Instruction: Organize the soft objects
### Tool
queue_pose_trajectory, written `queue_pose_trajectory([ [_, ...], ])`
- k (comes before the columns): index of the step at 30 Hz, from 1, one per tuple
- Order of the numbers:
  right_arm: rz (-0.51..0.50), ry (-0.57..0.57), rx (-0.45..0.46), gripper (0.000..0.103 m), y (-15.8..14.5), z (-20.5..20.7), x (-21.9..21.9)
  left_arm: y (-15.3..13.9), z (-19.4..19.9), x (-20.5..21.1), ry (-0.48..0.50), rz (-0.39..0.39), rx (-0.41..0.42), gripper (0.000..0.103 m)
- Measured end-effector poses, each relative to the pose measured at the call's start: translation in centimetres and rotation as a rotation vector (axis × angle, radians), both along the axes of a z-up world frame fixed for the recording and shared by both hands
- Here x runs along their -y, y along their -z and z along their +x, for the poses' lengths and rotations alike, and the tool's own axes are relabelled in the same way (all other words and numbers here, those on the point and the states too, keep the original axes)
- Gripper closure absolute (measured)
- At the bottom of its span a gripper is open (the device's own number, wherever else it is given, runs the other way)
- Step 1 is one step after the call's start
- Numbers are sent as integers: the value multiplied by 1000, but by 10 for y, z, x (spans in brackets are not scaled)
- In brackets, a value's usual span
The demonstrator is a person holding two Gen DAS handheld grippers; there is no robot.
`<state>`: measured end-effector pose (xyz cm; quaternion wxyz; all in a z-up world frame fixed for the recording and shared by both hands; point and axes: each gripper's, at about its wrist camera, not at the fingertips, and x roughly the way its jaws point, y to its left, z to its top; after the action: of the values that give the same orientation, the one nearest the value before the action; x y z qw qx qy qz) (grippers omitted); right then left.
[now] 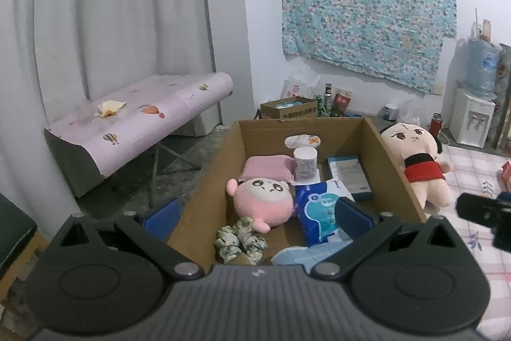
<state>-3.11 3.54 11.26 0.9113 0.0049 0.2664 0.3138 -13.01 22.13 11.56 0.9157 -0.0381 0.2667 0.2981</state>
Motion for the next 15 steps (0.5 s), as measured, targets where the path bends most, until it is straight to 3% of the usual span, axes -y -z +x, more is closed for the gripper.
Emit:
queue_pose_trajectory([
  [15,4,-27,-11,38,2,1,-7,1,4,1,-2,-18,2,0],
])
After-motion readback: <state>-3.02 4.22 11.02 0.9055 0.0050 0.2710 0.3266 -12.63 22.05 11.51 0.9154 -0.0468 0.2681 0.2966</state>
